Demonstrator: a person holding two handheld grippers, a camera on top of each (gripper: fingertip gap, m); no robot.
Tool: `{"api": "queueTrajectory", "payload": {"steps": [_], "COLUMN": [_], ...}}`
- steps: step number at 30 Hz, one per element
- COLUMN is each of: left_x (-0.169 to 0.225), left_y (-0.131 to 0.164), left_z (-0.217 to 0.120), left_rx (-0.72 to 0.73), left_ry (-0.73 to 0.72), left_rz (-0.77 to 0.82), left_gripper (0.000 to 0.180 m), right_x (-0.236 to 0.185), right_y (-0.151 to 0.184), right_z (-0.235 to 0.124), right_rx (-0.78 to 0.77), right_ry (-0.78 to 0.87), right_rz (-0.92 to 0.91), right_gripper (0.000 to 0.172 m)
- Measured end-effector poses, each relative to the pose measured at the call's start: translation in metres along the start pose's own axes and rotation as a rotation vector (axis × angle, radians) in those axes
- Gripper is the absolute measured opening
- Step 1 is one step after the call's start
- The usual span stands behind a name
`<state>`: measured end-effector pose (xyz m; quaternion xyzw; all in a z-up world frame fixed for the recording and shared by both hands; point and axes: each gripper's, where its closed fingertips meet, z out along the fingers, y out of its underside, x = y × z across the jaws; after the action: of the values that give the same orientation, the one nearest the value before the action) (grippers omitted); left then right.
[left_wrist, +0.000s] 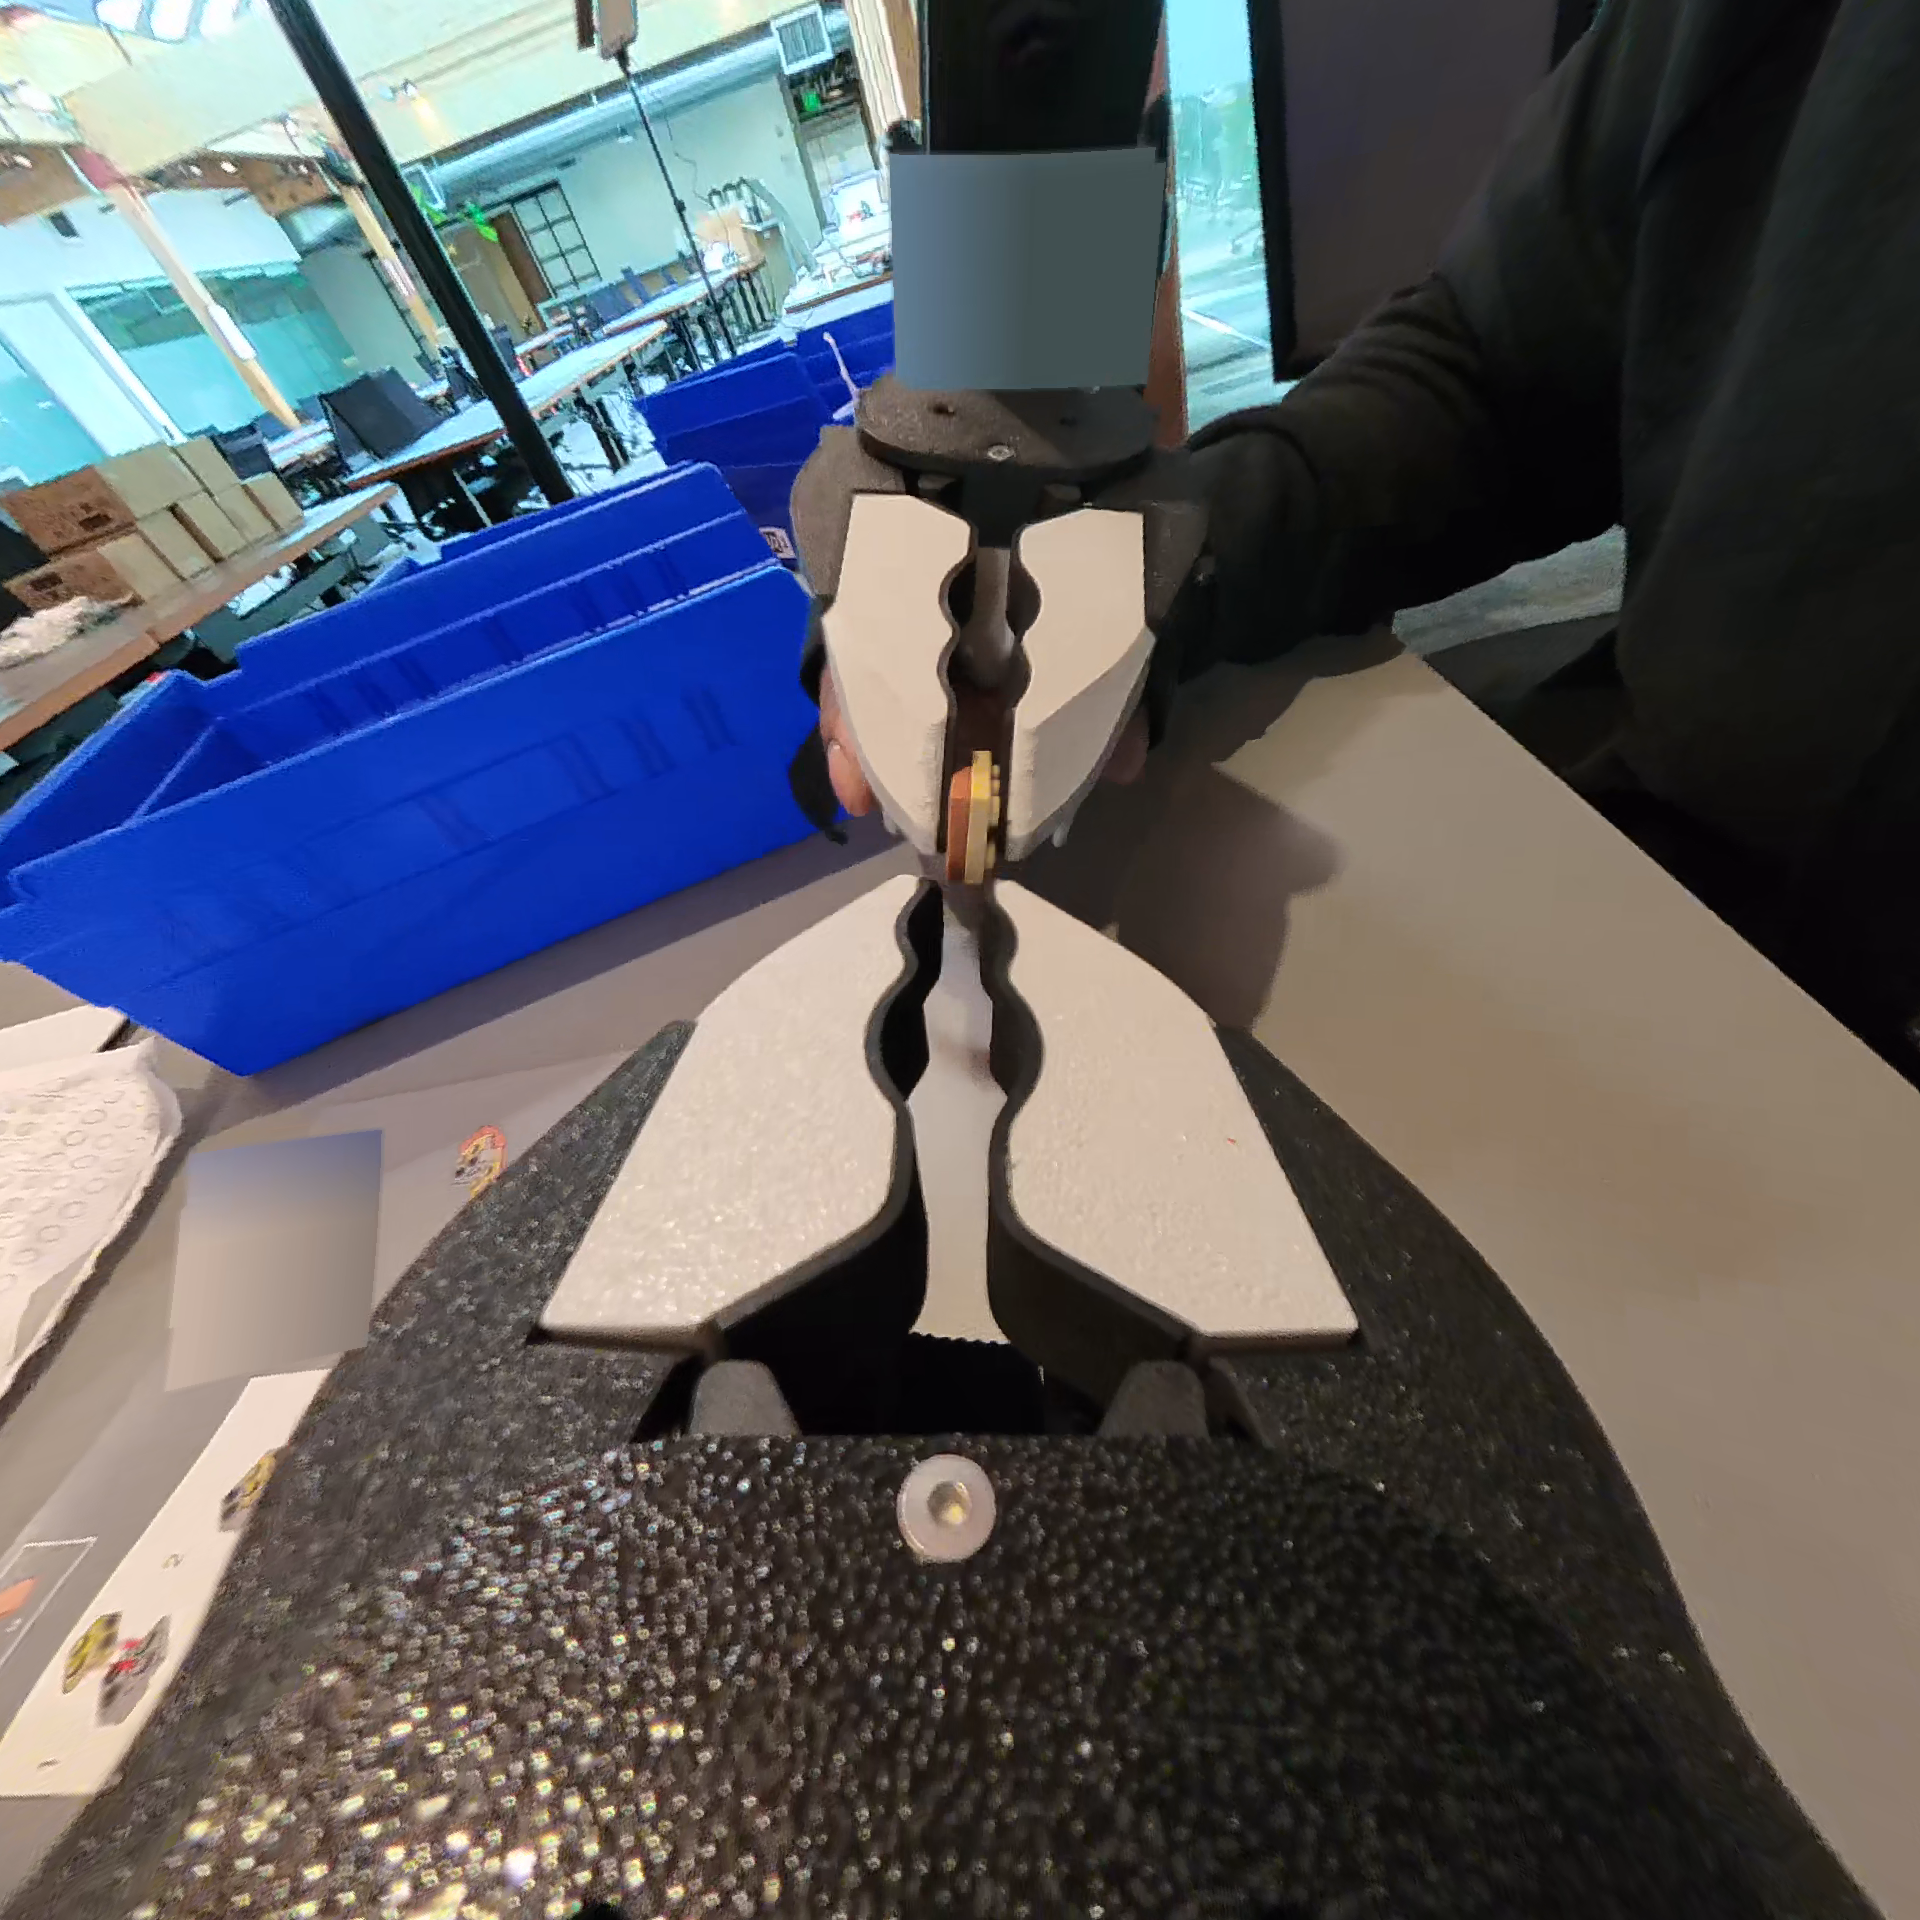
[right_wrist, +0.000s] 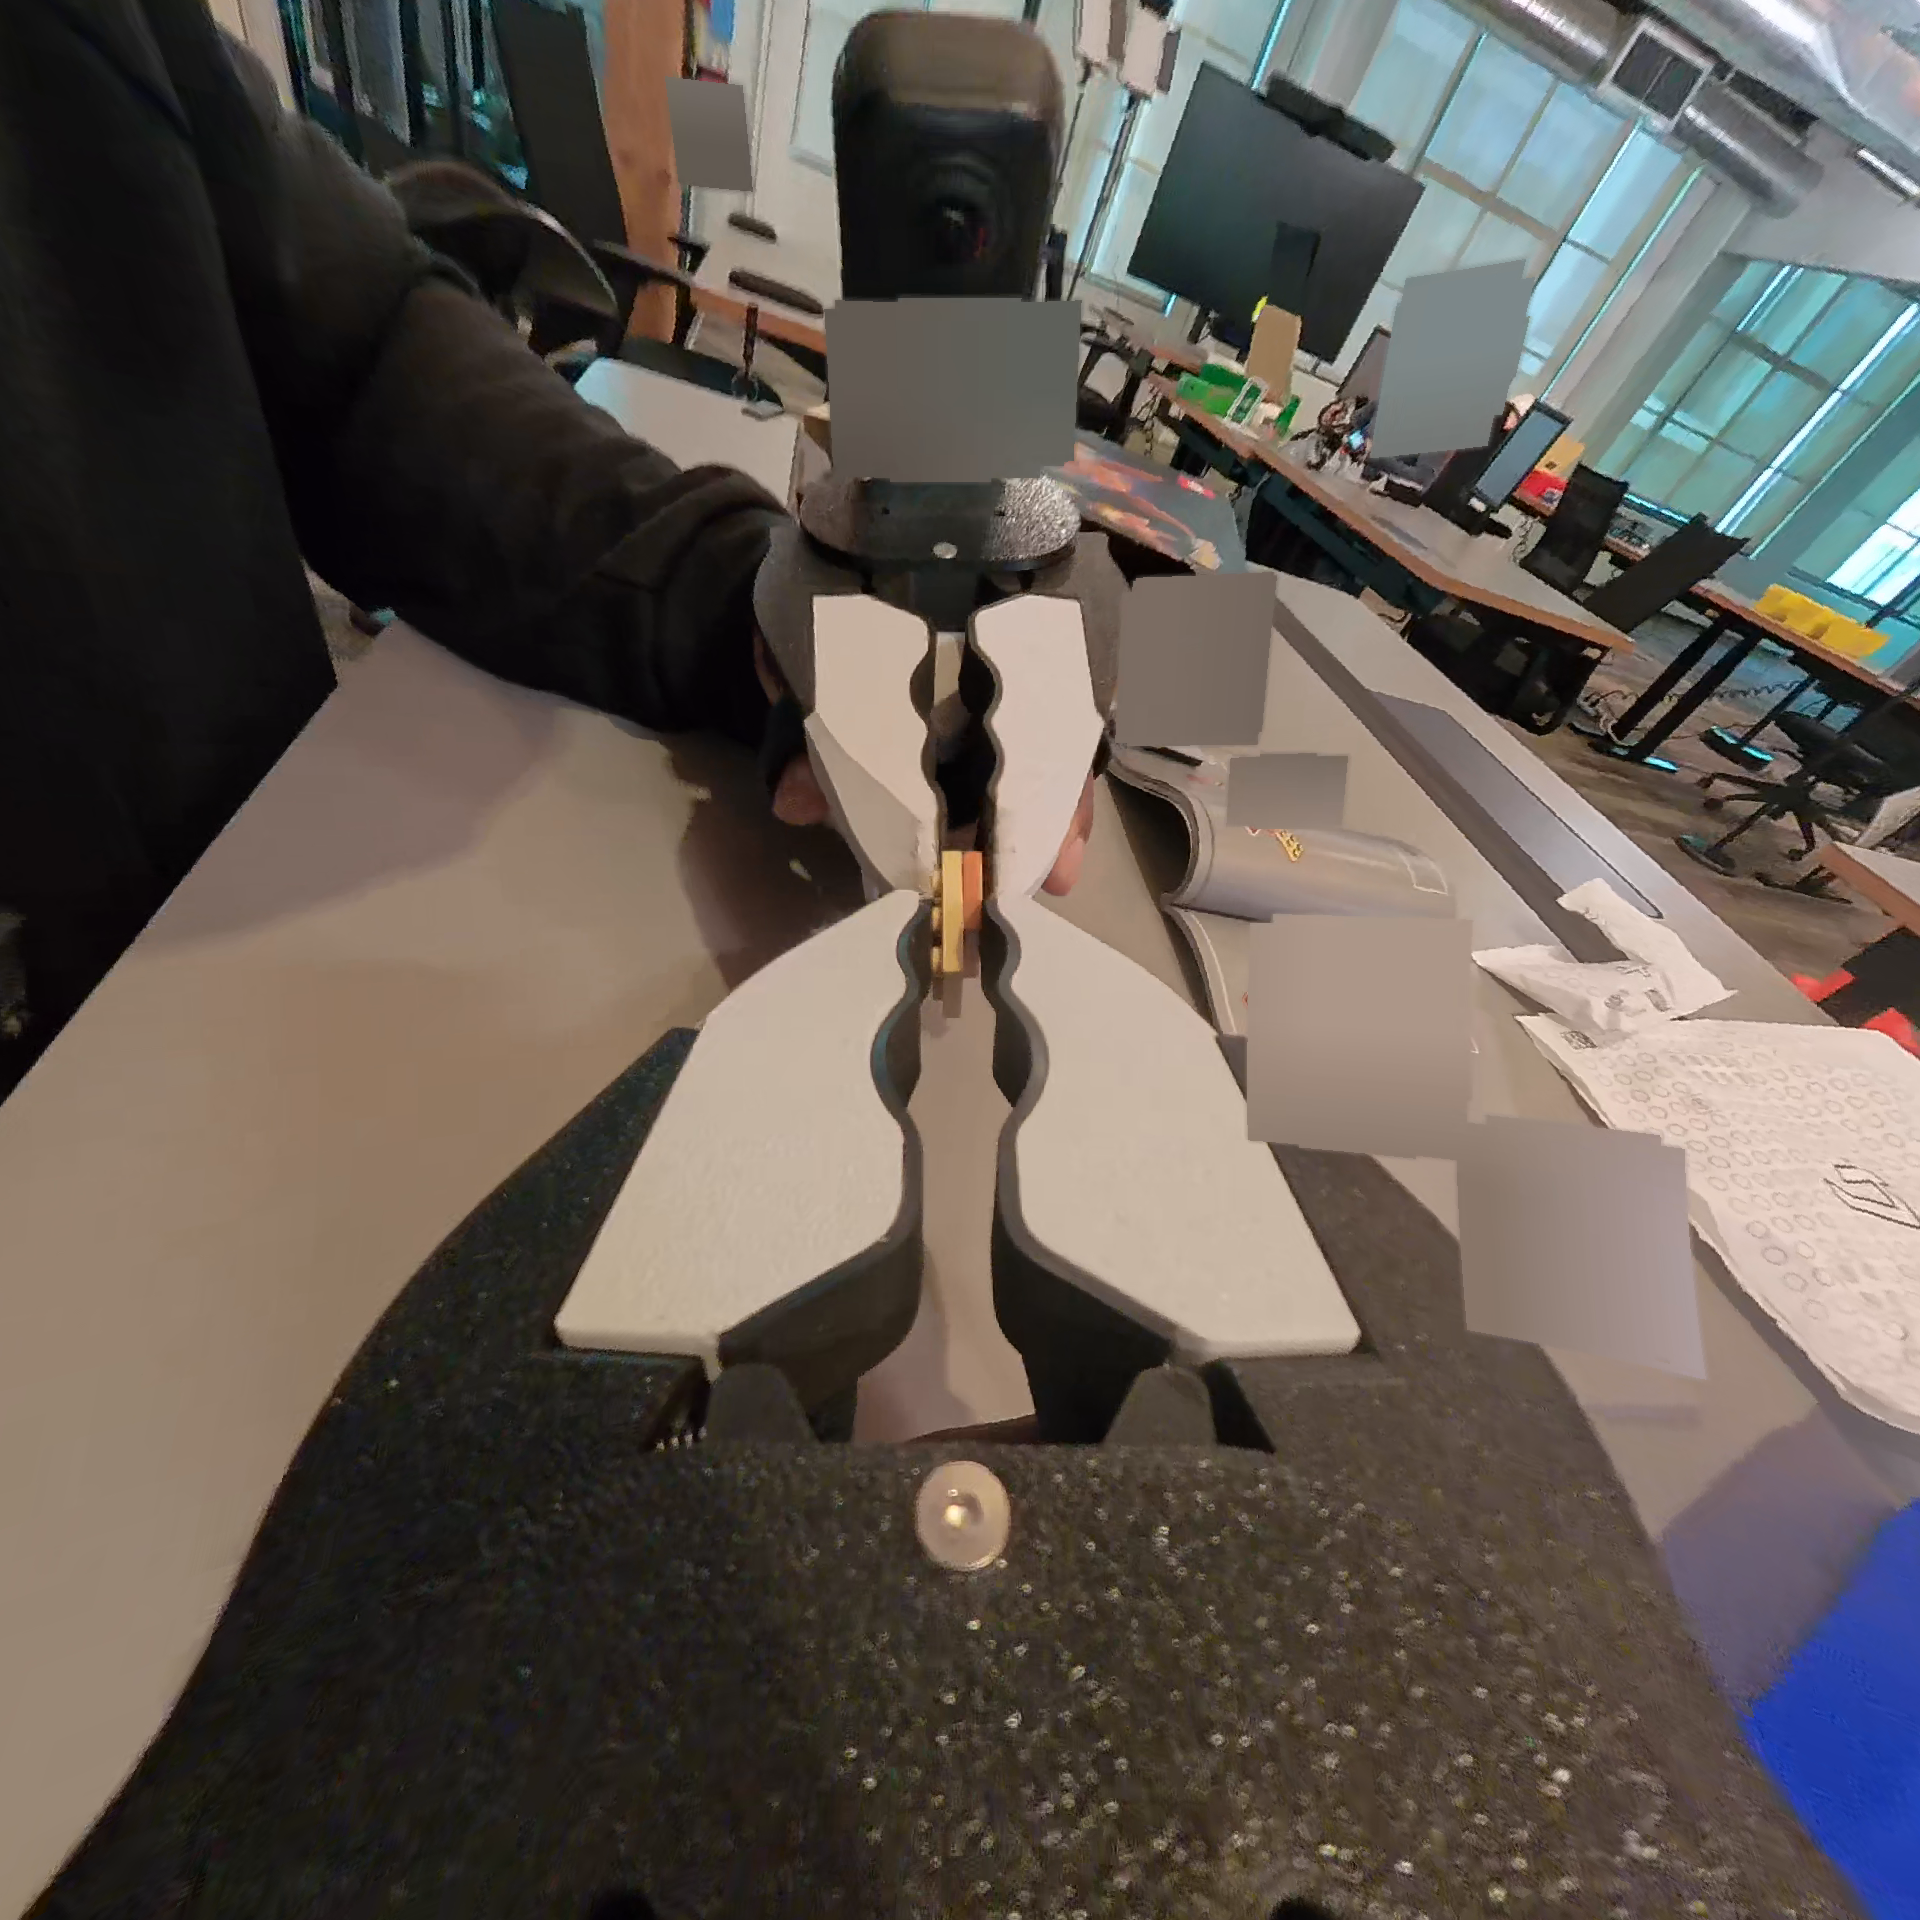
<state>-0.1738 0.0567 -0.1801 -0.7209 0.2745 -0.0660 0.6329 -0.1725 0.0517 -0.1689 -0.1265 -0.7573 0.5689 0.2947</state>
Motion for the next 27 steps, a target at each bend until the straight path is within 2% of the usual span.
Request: {"api": "queueTrajectory", "payload": {"steps": [7, 14, 20, 27], "left_x": [-0.0016, -0.0006, 0.0015, -0.0015], "left_y": [-0.0042, -0.0077, -0.0069, 0.0011], "left_z": [-0.0010, -0.0012, -0.0016, -0.0004], "left_rx": [0.051, 0.077, 0.069, -0.001], "left_ry": [0.002, 0.009, 0.035, 0.012], "left_rz": [-0.035, -0.045, -0.064, -0.042], "left_gripper": [0.013, 0.008, 0.007, 0.006], "right_x": [0.0042, 0.0018, 0.0006, 0.0050], "right_y": [-0.0043, -0.0032, -0.0032, 0.0045], "right_z": [-0.0017, 0.0023, 0.0028, 0.0027], "right_rx": [0.080, 0.101, 0.097, 0.014], "right_ry": [-0.005, -0.022, -0.022, 0.037], "right_rz": [0.083, 0.111, 0.097, -0.005], "right_gripper": [0.008, 0.008, 0.010, 0.014]}}
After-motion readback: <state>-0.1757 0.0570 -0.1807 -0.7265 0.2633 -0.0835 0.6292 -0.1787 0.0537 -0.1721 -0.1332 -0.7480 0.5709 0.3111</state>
